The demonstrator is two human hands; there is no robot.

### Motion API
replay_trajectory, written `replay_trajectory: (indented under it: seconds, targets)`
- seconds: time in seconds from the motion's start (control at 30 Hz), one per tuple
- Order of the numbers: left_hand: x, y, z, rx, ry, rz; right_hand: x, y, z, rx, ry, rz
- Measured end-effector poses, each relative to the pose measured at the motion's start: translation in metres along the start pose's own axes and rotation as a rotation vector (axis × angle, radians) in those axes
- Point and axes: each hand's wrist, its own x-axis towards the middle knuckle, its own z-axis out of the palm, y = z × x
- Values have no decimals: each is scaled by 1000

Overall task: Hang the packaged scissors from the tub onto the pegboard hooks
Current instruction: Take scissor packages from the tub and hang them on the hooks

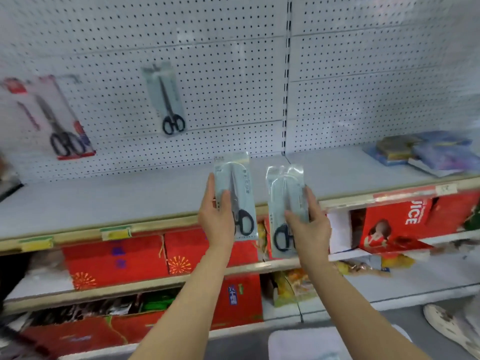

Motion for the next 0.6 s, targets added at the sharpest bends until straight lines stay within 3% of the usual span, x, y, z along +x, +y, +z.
replay_trajectory:
  seconds: [0.2,0.6]
  targets:
    - [73,52,-18,-13,150,121,25,-61,60,98,-48,-127]
    - [187,93,-45,-67,214,178,60,-129,167,198,-127,-220]
